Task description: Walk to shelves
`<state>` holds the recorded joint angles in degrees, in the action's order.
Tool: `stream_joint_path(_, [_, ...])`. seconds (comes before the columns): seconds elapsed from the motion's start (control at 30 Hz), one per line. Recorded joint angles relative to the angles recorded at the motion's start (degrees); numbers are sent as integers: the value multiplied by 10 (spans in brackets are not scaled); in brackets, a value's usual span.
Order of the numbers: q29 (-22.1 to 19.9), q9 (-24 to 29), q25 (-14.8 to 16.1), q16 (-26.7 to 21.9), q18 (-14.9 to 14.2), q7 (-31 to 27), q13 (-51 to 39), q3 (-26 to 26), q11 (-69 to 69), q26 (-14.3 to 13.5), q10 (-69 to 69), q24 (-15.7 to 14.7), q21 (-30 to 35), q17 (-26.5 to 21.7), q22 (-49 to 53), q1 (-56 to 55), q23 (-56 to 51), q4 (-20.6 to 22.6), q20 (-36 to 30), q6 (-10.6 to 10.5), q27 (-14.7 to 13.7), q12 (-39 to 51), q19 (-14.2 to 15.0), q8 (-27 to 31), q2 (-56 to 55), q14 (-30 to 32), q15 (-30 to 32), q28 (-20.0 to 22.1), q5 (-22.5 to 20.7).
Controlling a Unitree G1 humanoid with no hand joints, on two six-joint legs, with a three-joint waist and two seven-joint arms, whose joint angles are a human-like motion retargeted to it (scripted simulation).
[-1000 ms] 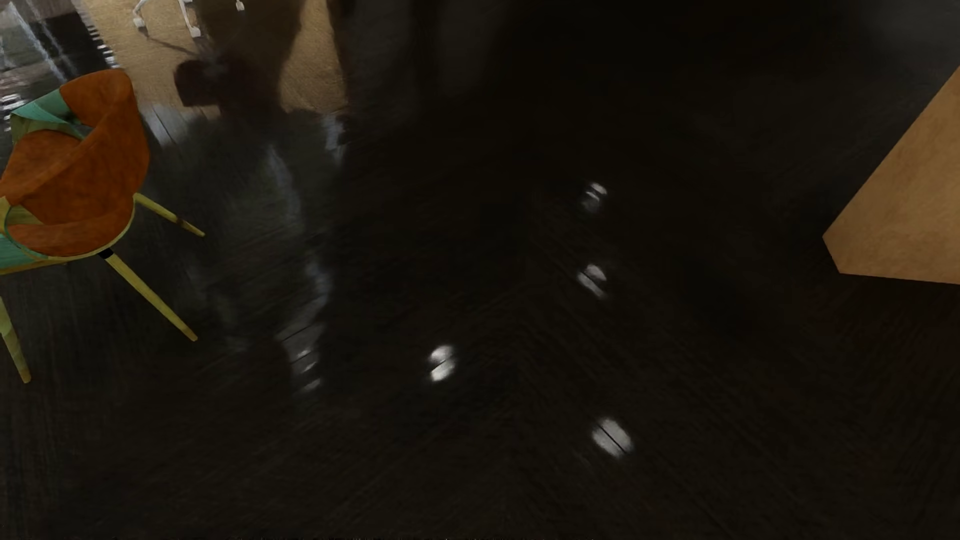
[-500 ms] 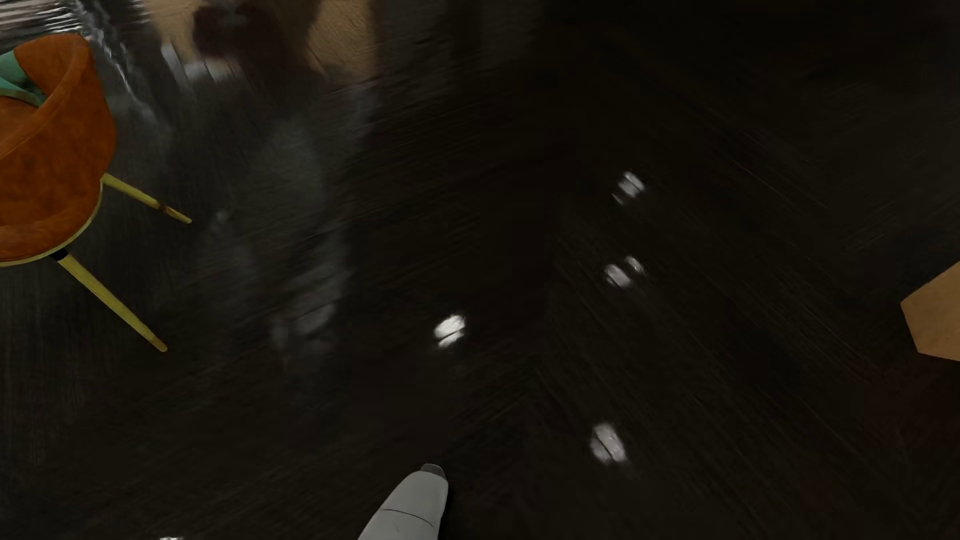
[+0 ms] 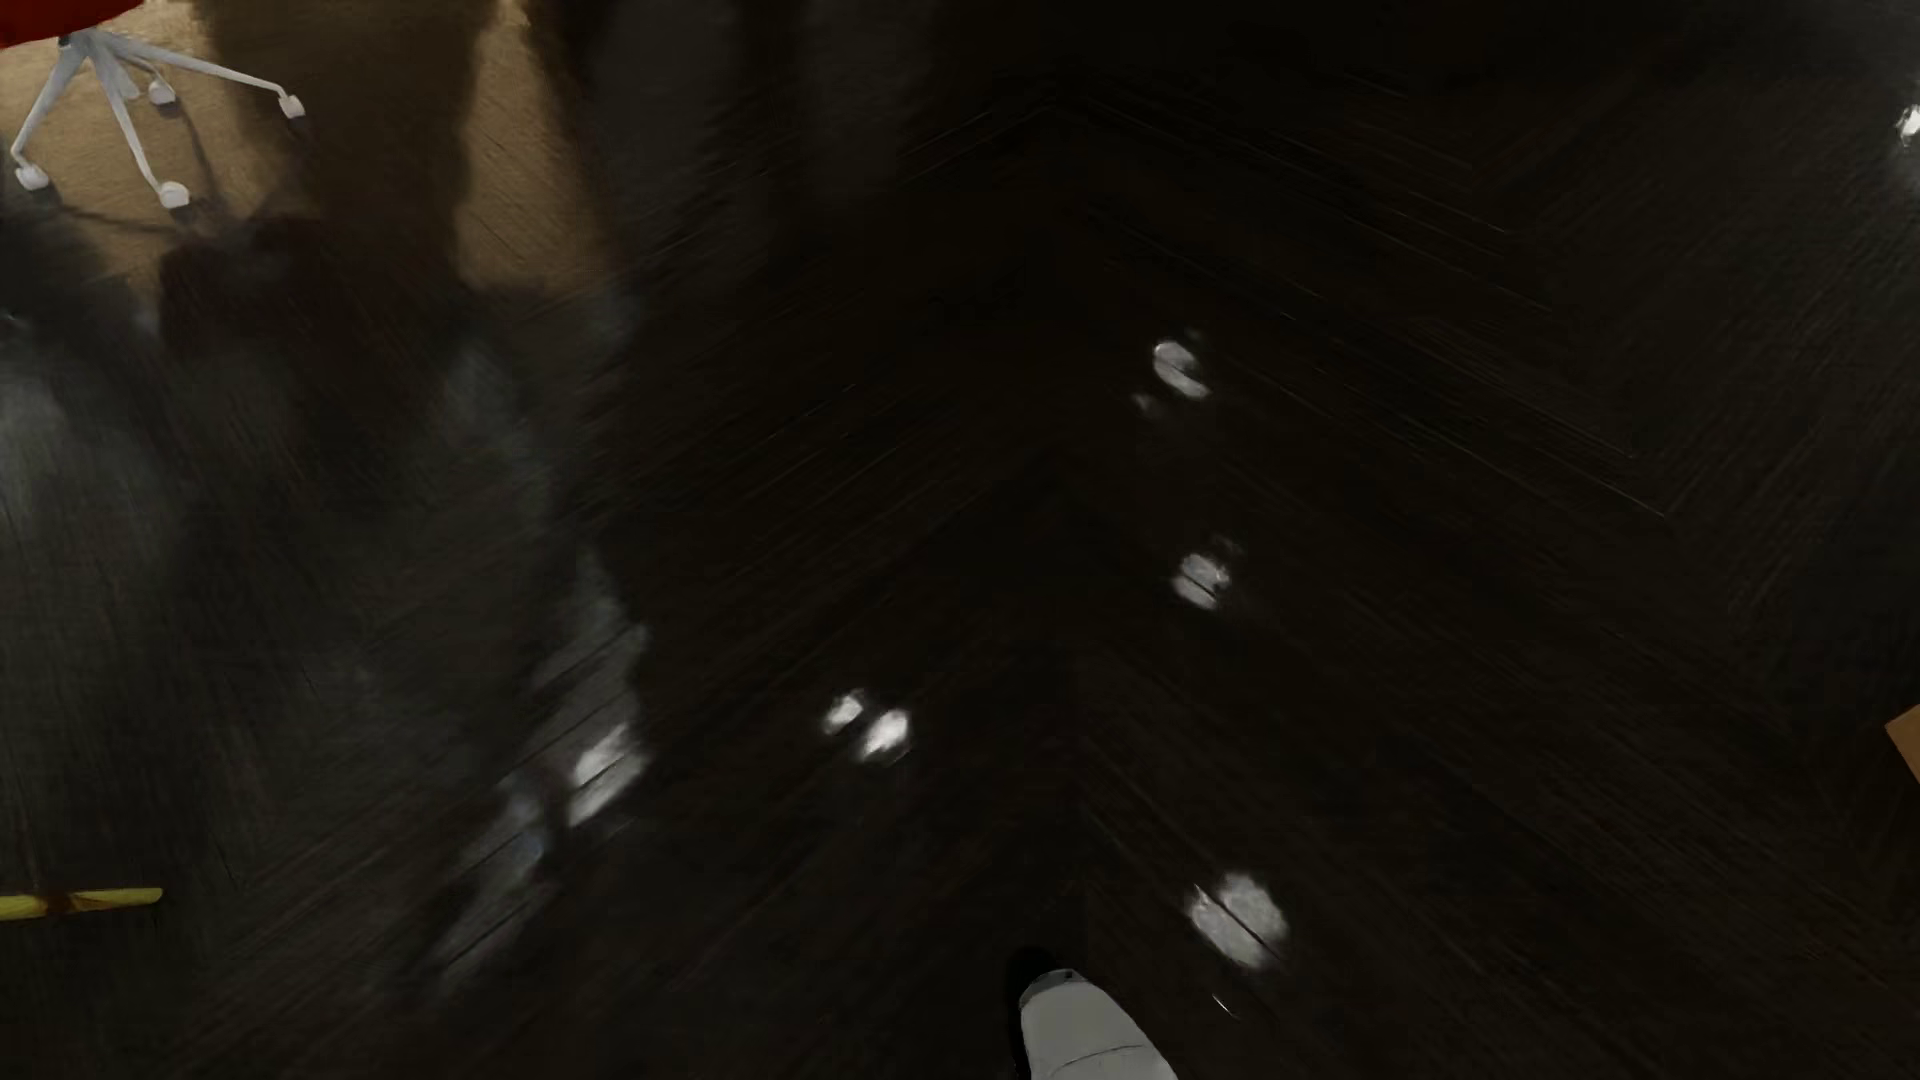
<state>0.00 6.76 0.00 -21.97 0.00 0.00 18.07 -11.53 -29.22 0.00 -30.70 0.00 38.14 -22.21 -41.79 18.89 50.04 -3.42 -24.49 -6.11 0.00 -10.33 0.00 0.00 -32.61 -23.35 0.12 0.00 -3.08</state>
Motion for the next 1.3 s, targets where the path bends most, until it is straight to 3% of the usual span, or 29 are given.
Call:
stream_joint_path(0.03, [0,-6,0,4,0,0,-3,-13,-50,0,-35,0,-1,4,-8,-9,5,-12,14,-6,0,-6,0,0,-24,48,113,0,0])
stream_joint_path(0.07, [0,-13,0,16,0,0,-1,-1,-95,0,-97,0,0,6,-30,-21,20,-36,17,-26,0,-12,0,0,-25,137,165,0,-24])
stream_joint_path(0.1, [0,-18,0,18,0,0,-7,23,-122,0,-195,0,14,7,-52,-53,31,-38,11,-27,0,-25,0,0,-3,229,162,0,-44])
stream_joint_path(0.13, [0,-24,0,16,0,0,-14,44,-131,0,-313,0,16,10,-64,-117,34,-49,-7,-27,0,-33,0,0,24,271,146,0,-71])
stream_joint_path(0.17, [0,-26,0,18,0,0,-19,65,-122,0,-419,0,-22,20,-58,-182,42,-64,2,-33,0,-50,0,0,67,222,108,0,-92])
stream_joint_path(0.23, [0,-15,0,18,0,0,-43,124,-63,0,-471,0,-24,14,-76,-284,30,-43,-17,-7,0,-61,0,0,201,94,20,0,-89])
stream_joint_path(0.27, [0,-21,0,17,0,0,-55,168,-38,0,-436,0,-27,9,-80,-337,15,-40,-11,8,0,-71,0,0,248,76,-24,0,-85])
stream_joint_path(0.33, [0,-8,0,9,0,0,-67,224,25,0,-282,0,-31,-13,-83,-392,-59,-34,-9,29,0,-84,0,0,374,83,-113,0,-57])
stream_joint_path(0.43, [0,-25,0,12,0,0,-107,265,56,0,-9,0,-69,-31,-89,-457,-111,-52,-2,29,0,-98,0,0,481,139,-224,0,-42])
stream_joint_path(0.47, [0,-33,0,11,0,0,-121,275,55,0,209,0,-68,-32,-97,-469,-111,-66,-6,27,0,-100,0,0,506,296,-230,0,-37])
stream_joint_path(0.5, [0,-30,0,12,0,0,-125,292,46,0,21,0,-84,-30,-102,-481,-113,-71,-3,32,0,-104,0,0,533,173,-213,0,-17])
stream_joint_path(0.53, [0,-29,0,15,0,0,-118,303,25,0,-42,0,-106,-26,-113,-495,-122,-67,-8,35,0,-106,0,0,557,111,-177,0,5])
stream_joint_path(0.57, [0,-43,0,19,0,0,-101,308,-22,0,-105,0,-104,-18,-131,-512,-111,-61,-11,41,0,-110,0,0,554,145,-104,0,25])
stream_joint_path(0.63, [0,-41,0,22,0,0,-78,288,-221,0,-200,0,-111,9,-171,-485,-45,-13,-13,59,0,-104,0,0,497,125,113,0,48])
stream_joint_path(0.67, [0,-30,0,26,0,0,-66,279,-371,0,-195,0,-103,10,-153,-445,-36,30,3,68,0,-105,0,0,425,94,142,0,59])
stream_joint_path(0.7, [0,-19,0,26,0,0,-71,250,-464,0,-169,0,-65,14,-142,-382,-9,47,2,64,0,-104,0,0,370,78,90,0,48])
stream_joint_path(0.73, [0,-15,0,27,0,0,-63,216,-510,0,-143,0,-83,28,-124,-329,8,45,4,48,0,-94,0,0,306,74,44,0,21])
stream_joint_path(0.77, [0,-14,0,22,0,0,-42,179,-495,0,-104,0,-57,17,-93,-272,-20,46,2,36,0,-90,0,0,245,72,46,0,3])
stream_joint_path(0.8, [0,-11,0,19,0,0,-32,142,-414,0,-62,0,-83,38,-68,-210,24,46,12,28,0,-88,0,0,203,72,72,0,-8])
stream_joint_path(0.87, [0,-10,0,14,0,0,-5,90,-190,0,-8,0,-40,24,-13,-109,22,25,24,7,0,-76,0,0,130,57,137,0,-25])
stream_joint_path(0.9, [0,-16,0,8,0,0,4,75,-83,0,6,0,-38,23,4,-76,21,28,29,11,0,-60,0,0,98,40,107,0,-14])
stream_joint_path(0.97, [0,-26,0,-2,0,0,13,44,26,0,4,0,-28,22,25,-29,22,23,50,18,0,-30,0,0,54,8,-155,0,11])
stream_joint_path(1.0, [0,-26,0,-2,0,0,20,27,25,0,-7,0,-20,17,24,-8,17,11,59,15,0,-21,0,0,41,13,-194,0,23])
stream_joint_path(1.03, [0,-20,0,2,0,0,26,12,21,0,-21,0,-18,14,14,20,19,-4,72,8,0,-18,0,0,28,45,-112,0,22])
stream_joint_path(1.1, [0,-37,0,13,0,0,31,19,-70,0,-137,0,-14,16,-11,0,32,-52,85,-24,0,-39,0,0,-3,213,121,0,-23])
stream_joint_path(1.13, [0,-38,0,14,0,0,25,35,-114,0,-246,0,-25,13,-53,-43,53,-60,51,-37,0,-44,0,0,12,296,140,0,-42])
stream_joint_path(1.17, [0,-42,0,13,0,0,13,52,-127,0,-376,0,-36,9,-53,-124,52,-69,49,-49,0,-61,0,0,31,300,124,0,-74])
stream_joint_path(1.23, [0,-23,0,10,0,0,-17,115,-80,0,-514,0,-69,10,-61,-243,52,-49,15,-49,0,-78,0,0,156,137,52,0,-93])
stream_joint_path(1.3, [0,-13,0,2,0,0,-33,193,-9,0,-465,0,-73,-11,-83,-339,-16,-18,2,-31,0,-107,0,0,293,89,-30,0,-83])
